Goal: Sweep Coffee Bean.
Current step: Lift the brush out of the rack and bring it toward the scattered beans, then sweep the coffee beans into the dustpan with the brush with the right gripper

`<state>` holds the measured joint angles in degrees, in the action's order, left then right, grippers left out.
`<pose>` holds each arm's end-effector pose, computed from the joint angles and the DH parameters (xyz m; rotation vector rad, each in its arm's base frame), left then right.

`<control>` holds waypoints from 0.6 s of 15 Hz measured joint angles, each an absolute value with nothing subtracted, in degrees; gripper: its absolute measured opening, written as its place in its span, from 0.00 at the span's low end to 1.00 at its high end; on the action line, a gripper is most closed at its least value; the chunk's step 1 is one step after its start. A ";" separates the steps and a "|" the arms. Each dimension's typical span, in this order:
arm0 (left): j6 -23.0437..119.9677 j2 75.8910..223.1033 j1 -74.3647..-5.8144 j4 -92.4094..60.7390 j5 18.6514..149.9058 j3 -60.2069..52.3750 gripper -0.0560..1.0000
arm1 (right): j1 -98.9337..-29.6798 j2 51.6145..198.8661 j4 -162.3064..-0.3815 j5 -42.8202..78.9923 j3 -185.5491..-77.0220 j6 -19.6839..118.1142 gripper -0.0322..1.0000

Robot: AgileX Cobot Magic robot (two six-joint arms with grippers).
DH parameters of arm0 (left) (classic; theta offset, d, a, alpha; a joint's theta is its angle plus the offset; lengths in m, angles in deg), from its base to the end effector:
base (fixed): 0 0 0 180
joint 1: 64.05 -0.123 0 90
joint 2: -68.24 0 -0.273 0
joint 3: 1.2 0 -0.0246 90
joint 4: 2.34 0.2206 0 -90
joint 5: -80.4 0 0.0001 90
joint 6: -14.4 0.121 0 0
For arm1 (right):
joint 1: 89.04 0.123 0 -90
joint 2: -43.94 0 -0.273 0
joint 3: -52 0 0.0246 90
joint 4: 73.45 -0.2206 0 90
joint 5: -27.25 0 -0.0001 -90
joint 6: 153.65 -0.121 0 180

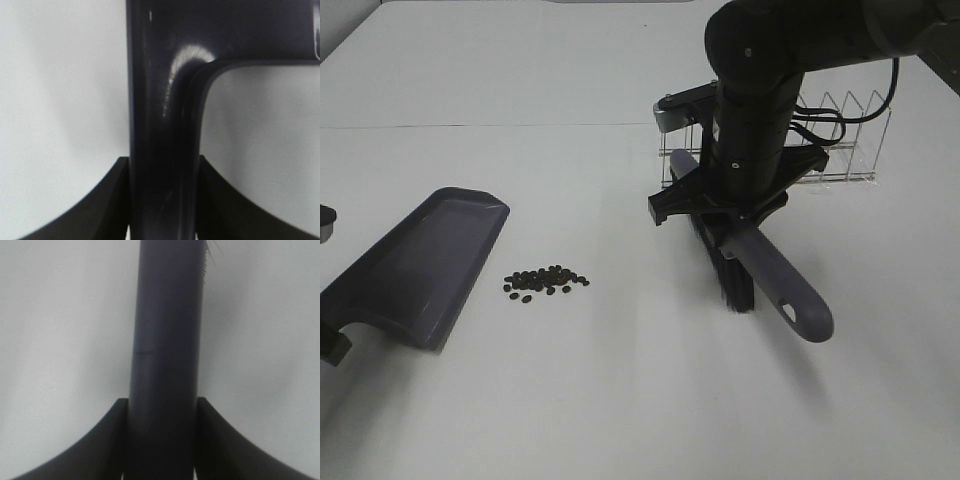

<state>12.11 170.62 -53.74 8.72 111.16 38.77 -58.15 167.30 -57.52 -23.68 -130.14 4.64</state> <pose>0.2265 -0.0291 0.1106 0.4495 2.9735 0.1427 0.3306 0.1677 0.1409 -0.4658 2.8741 -0.2101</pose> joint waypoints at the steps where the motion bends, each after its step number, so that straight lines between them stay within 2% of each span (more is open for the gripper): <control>1: 12.05 172.28 -53.45 8.72 112.42 38.31 0.36 | -57.75 168.10 -58.44 -24.08 -131.45 5.15 0.38; 9: 11.60 183.40 -48.18 7.86 120.62 27.71 0.36 | -57.64 173.77 -70.13 -26.66 -138.56 14.15 0.38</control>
